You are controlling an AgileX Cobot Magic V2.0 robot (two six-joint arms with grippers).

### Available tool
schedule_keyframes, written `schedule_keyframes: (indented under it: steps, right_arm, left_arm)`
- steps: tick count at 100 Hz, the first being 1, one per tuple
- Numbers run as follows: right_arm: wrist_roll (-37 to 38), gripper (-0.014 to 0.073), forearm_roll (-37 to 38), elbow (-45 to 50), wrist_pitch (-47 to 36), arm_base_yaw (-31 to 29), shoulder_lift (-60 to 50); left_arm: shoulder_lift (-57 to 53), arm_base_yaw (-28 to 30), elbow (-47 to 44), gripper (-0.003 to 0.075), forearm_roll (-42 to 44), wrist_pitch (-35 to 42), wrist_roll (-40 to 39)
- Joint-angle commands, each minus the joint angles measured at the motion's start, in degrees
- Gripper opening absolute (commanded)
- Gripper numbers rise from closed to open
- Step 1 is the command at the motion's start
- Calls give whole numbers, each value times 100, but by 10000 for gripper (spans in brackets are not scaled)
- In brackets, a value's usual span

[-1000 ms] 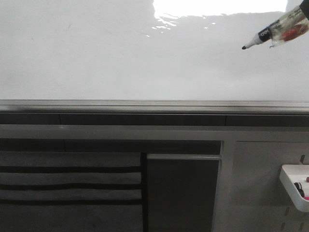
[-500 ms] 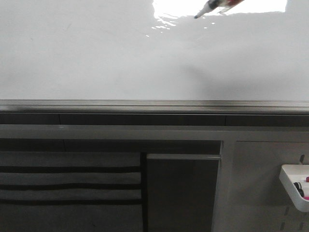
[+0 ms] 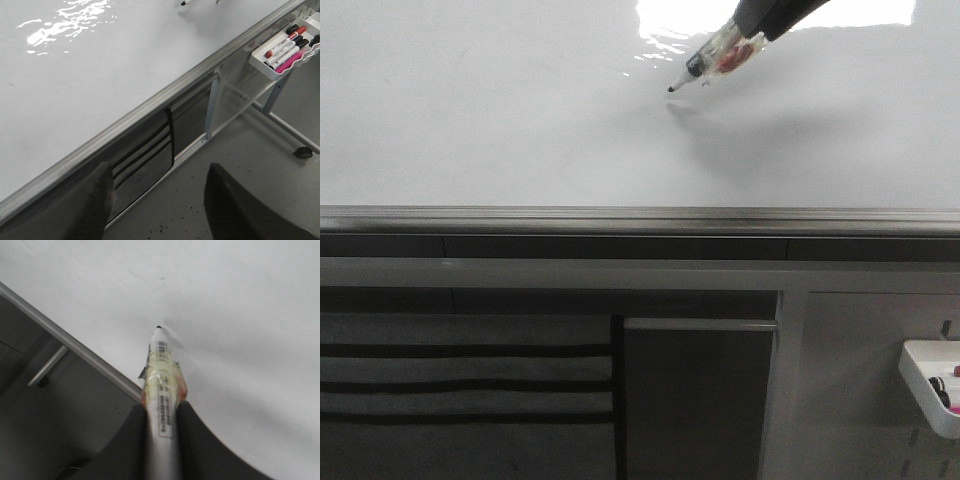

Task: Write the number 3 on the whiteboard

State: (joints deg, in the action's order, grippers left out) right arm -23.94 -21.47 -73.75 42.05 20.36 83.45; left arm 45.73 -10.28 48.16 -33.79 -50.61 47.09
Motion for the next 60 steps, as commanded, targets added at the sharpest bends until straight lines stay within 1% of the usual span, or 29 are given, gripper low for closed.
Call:
schedule_keyframes:
  steps: [1,9,14,22,30,37,50,60]
  right_arm:
    - [19,12,119,-208,-494,1,-47]
    - [96,12,358,-208,-529,-59,-24]
    - [410,12,532,-208,-515,-136,-53]
    - [619,12,865,-208,-120,-260,-138]
    - [619,12,896,-126,184,-272,-162]
    - [619,12,749,19,77,-113,-117]
    - [619,12,749,47,-545,168,171]
    - [658,12,853,-142,-455,136,265]
  left_arm:
    - [-33,18,150,367,-223,308,-58]
    - [-33,18,150,367,-223,308,-58]
    - [-33,18,150,367,-223,308,-58]
    - [-33,18,150,367,-223,308,-58]
    - [-33,18,150,367,-223,308,-58]
    - [-33,18,150,367,-223,308,-58]
    - [-33,18,150,367,-223,308,-58]
    - [-33,18,150,367,-223,308,-58]
